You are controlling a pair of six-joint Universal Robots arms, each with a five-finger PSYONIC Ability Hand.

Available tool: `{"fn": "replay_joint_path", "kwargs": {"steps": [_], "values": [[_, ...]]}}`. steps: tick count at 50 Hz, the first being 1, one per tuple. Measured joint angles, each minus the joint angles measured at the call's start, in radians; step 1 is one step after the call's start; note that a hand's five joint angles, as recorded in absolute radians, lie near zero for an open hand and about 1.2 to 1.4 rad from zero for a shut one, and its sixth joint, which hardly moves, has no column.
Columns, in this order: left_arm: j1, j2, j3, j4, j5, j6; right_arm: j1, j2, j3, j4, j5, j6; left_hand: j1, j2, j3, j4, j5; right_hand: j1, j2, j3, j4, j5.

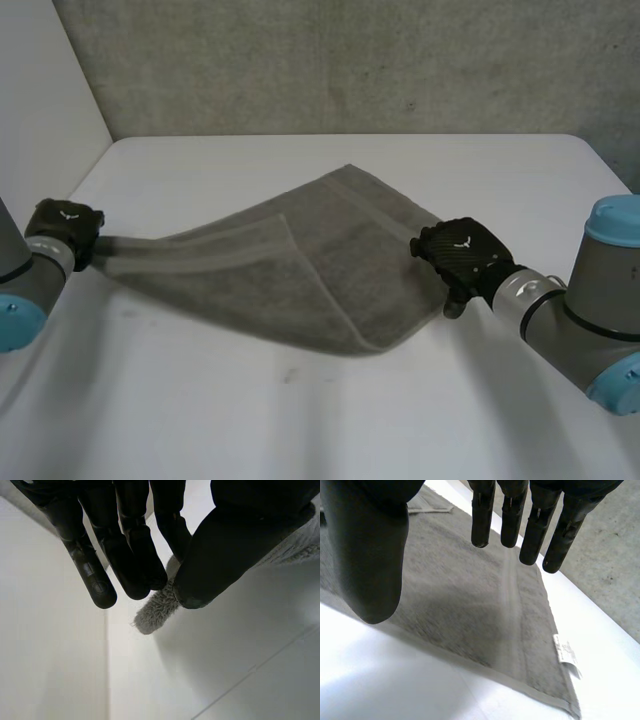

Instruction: Fold the towel.

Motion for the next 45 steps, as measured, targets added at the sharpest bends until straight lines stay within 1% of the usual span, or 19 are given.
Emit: {"fn": "replay_joint_path", "kwargs": {"steps": [4, 7, 9, 10, 11, 13, 14, 15, 16, 18, 26, 33, 36, 41, 45], "values": [[0.004, -0.069, 0.075, 0.026, -0.057, 0.057, 0.007, 0.001, 0.001, 0.000, 0.000, 0.000, 0.001, 0.000, 0.000, 0.000, 0.000, 0.000, 0.000, 0.000, 0.000, 0.000], [0.003, -0.103, 0.128, 0.052, -0.103, 0.071, 0.010, 0.001, 0.001, -0.001, 0.000, 0.000, 0.001, -0.009, -0.009, -0.003, -0.001, 0.000, 0.000, 0.000, 0.000, 0.000], [0.000, -0.112, 0.147, 0.060, -0.118, 0.069, 0.010, 0.001, 0.001, -0.001, 0.000, 0.000, -0.064, -0.102, -0.100, -0.102, -0.081, 0.000, 0.000, 0.000, 0.000, 0.000], [-0.003, -0.114, 0.154, 0.063, -0.123, 0.065, 0.010, 0.001, 0.001, -0.001, 0.000, 0.000, -0.125, -0.157, -0.156, -0.140, -0.123, 0.000, 0.000, 0.000, 0.000, 0.000], [-0.009, -0.115, 0.161, 0.066, -0.125, 0.057, 0.010, 0.001, 0.001, -0.001, 0.000, 0.000, -0.303, -0.347, -0.342, -0.346, -0.327, 0.000, 0.000, 0.000, 0.000, 0.000], [-0.026, -0.113, 0.168, 0.067, -0.120, 0.038, 0.010, 0.001, 0.000, -0.001, 0.001, 0.000, -0.669, -0.686, -0.683, -0.684, -0.676, 0.000, 0.000, 0.000, 0.000, 0.000], [-0.034, -0.112, 0.169, 0.067, -0.118, 0.031, 0.010, 0.001, 0.000, -0.001, 0.001, 0.000, -0.717, -0.747, -0.747, -0.731, -0.721, 0.000, 0.000, 0.000, 0.000, 0.000], [-0.049, -0.110, 0.170, 0.067, -0.111, 0.021, 0.010, 0.001, 0.000, -0.001, 0.000, 0.000, -0.804, -0.841, -0.838, -0.840, -0.829, 0.000, 0.000, 0.000, 0.000, 0.000], [-0.067, -0.108, 0.171, 0.066, -0.105, 0.011, 0.010, 0.001, -0.001, -0.001, 0.000, -0.001, -0.866, -0.903, -0.900, -0.900, -0.883, 0.000, 0.000, 0.000, 0.000, 0.000], [-0.103, -0.105, 0.171, 0.064, -0.092, -0.003, 0.010, 0.001, -0.001, -0.001, 0.000, -0.001, -0.930, -0.966, -0.966, -0.964, -0.952, 0.000, 0.000, 0.000, 0.000, 0.000], [-0.241, -0.099, 0.176, 0.047, -0.048, -0.022, 0.009, 0.003, -0.006, -0.002, -0.001, 0.000, -0.967, -1.006, -1.004, -1.006, -0.980, 0.000, 0.000, 0.000, 0.000, 0.000], [-0.325, -0.129, 0.240, 0.018, 0.023, -0.057, 0.010, 0.003, -0.007, -0.001, -0.003, 0.001, -0.903, -0.934, -0.934, -0.935, -0.916, 0.000, 0.000, 0.000, 0.000, 0.000], [-0.341, -0.156, 0.289, -0.010, 0.050, -0.081, 0.010, 0.003, -0.007, -0.001, -0.003, 0.001, -0.895, -0.925, -0.924, -0.927, -0.907, 0.000, 0.000, 0.000, 0.000, 0.000], [-0.356, -0.229, 0.421, -0.105, 0.098, -0.132, 0.010, 0.004, -0.007, -0.001, -0.003, 0.002, -0.890, -0.919, -0.918, -0.920, -0.900, 0.000, 0.000, 0.000, 0.000, 0.000], [-0.356, -0.322, 0.579, -0.218, 0.129, -0.169, 0.010, 0.009, -0.008, -0.001, -0.004, 0.002, -0.888, -0.915, -0.915, -0.918, -0.898, 0.000, 0.000, 0.000, 0.000, 0.000]]}}
